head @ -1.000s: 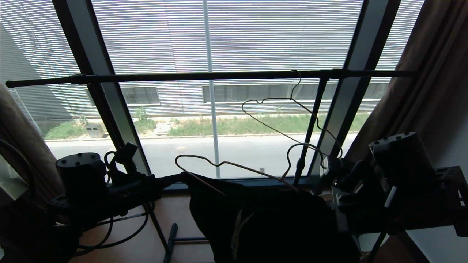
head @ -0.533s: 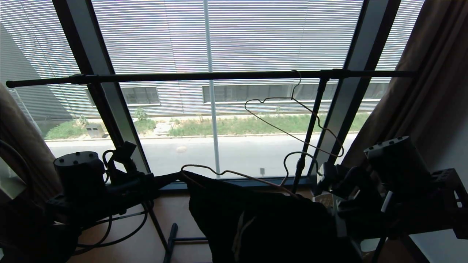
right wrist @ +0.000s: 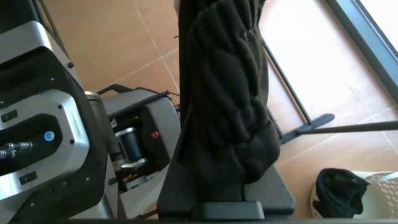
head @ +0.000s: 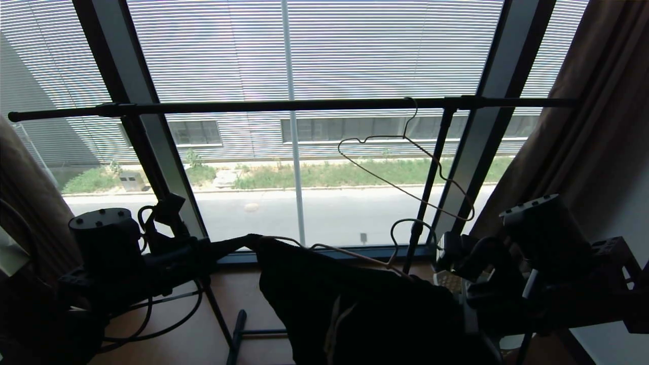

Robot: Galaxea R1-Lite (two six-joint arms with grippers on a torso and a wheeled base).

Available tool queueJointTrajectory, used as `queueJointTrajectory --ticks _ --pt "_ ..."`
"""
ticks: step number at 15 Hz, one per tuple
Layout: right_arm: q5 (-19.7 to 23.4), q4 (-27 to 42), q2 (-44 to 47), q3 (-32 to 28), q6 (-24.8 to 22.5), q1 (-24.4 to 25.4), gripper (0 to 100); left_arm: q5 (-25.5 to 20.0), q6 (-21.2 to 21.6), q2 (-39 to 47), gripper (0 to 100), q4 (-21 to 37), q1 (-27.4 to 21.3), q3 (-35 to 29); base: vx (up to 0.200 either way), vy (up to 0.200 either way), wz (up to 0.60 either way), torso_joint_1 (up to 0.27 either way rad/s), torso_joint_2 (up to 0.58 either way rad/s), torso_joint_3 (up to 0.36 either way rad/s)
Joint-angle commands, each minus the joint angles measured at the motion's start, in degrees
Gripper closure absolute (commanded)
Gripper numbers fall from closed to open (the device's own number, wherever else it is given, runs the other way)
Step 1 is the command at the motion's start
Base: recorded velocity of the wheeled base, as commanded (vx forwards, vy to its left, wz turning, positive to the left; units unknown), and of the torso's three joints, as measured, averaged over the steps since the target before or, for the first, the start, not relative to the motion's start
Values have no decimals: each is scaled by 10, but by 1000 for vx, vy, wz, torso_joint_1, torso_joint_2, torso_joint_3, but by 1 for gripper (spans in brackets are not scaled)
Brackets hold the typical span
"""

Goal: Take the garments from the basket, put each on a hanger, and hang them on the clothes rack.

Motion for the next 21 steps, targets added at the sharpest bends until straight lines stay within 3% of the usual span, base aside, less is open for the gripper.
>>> queueJointTrajectory --ticks 1,3,6,9,14,15,17,21 --pt "-5 0 12 -1 0 0 100 0 0 -8 100 0 0 0 0 0 0 0 0 0" --pt "-12 0 15 -3 0 0 100 0 0 -20 100 3 -1 0 0 0 0 0 0 0" --pt "-36 0 17 -7 -1 0 100 0 0 -85 100 80 -26 -16 0 0 0 0 0 0" --pt "-51 -1 12 -11 0 0 100 0 16 -154 100 211 -79 -65 0 0 0 0 0 0" --pt "-76 -5 10 -35 2 0 100 1 59 -168 100 421 -159 -190 0 0 0 0 0 0" --pt "-91 -5 9 -43 2 -1 100 19 70 -175 100 475 -177 -223 0 0 0 0 0 0" --pt "-104 -6 15 -58 2 -1 100 54 81 -178 100 512 -202 -241 0 0 0 0 0 0" --pt "-106 -8 26 -66 5 -1 100 56 82 -204 100 533 -223 -240 0 0 0 0 0 0"
